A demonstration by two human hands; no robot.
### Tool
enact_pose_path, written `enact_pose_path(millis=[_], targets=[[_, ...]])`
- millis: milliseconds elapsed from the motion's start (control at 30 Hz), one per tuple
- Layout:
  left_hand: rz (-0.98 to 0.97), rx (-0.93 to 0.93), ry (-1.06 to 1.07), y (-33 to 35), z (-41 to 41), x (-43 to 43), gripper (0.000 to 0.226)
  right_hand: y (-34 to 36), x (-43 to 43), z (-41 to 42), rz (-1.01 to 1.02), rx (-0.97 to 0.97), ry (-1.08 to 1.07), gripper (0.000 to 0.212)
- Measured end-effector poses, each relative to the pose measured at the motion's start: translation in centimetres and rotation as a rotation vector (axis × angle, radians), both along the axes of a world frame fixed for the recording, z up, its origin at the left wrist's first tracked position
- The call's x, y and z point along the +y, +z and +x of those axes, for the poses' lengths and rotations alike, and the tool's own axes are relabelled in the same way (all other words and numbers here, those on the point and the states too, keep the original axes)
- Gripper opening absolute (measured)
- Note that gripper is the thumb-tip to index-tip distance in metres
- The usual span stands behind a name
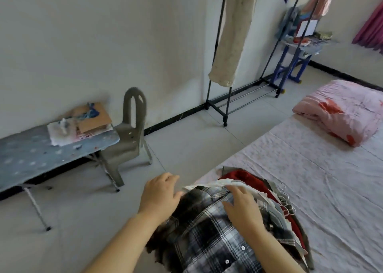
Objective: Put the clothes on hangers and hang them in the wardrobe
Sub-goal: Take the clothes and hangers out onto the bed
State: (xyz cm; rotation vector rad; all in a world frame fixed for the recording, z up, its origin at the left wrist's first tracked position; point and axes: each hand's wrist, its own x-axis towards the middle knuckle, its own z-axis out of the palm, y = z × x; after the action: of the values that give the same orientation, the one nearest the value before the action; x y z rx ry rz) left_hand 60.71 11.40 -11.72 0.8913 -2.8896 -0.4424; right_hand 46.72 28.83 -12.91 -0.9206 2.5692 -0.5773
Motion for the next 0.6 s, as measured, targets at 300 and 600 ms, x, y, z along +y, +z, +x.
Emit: enact_pose_path(millis=[300,600], targets=[[-0.096,-0.061,0.436,1.2,27.4,-6.2,0.048,2.9,-13.9,19.8,-0.027,0.078,0.487,0.052],[-0.087,-0.108,0.897,2.0,54.0,-6.3,0.050,4.0,-23.9,42.6,-0.024,0.123,0.890,0.053]])
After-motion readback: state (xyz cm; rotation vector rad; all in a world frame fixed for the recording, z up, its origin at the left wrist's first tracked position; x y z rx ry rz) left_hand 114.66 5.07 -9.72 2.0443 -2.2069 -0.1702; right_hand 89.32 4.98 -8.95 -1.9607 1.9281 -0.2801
